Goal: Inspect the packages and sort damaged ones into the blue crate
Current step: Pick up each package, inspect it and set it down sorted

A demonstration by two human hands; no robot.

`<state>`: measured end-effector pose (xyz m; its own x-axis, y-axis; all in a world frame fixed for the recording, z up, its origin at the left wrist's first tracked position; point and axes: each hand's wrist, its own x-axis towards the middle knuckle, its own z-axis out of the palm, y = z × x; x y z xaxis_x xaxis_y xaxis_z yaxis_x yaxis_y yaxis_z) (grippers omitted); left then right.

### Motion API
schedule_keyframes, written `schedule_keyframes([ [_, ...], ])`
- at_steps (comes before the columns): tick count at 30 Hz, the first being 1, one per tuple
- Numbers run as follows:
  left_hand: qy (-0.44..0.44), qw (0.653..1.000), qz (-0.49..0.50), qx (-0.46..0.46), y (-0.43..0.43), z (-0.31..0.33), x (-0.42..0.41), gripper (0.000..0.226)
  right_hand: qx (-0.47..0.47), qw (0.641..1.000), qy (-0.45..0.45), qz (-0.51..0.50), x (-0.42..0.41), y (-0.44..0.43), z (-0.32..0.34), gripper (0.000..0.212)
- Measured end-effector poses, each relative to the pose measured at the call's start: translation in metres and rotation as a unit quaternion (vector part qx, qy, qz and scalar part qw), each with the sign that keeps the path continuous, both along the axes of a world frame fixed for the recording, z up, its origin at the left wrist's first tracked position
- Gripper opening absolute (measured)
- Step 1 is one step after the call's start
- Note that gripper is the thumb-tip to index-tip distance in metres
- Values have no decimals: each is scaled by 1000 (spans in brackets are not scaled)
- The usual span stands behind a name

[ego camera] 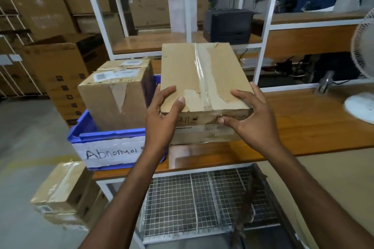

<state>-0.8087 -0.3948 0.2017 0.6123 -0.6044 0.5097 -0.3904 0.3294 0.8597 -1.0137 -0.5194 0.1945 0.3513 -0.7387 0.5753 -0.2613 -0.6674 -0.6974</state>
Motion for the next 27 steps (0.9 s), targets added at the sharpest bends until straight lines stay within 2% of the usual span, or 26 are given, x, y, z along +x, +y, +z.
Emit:
schedule_keyframes([
  [11,-37,993,-4,109,-57,-86,35,34,96,991,80,-46,28,-42,-81,80],
  [20,-22,972,-6,233,-80,-144,55,47,143,975,167,-35,41,-75,-120,87],
  [24,-69,963,-8,260,-82,-150,54,56,107,965,236,-33,42,-82,-132,85],
  [27,-203,930,39,302,-89,-143,51,57,-35,941,336,-31,49,-87,-132,88],
])
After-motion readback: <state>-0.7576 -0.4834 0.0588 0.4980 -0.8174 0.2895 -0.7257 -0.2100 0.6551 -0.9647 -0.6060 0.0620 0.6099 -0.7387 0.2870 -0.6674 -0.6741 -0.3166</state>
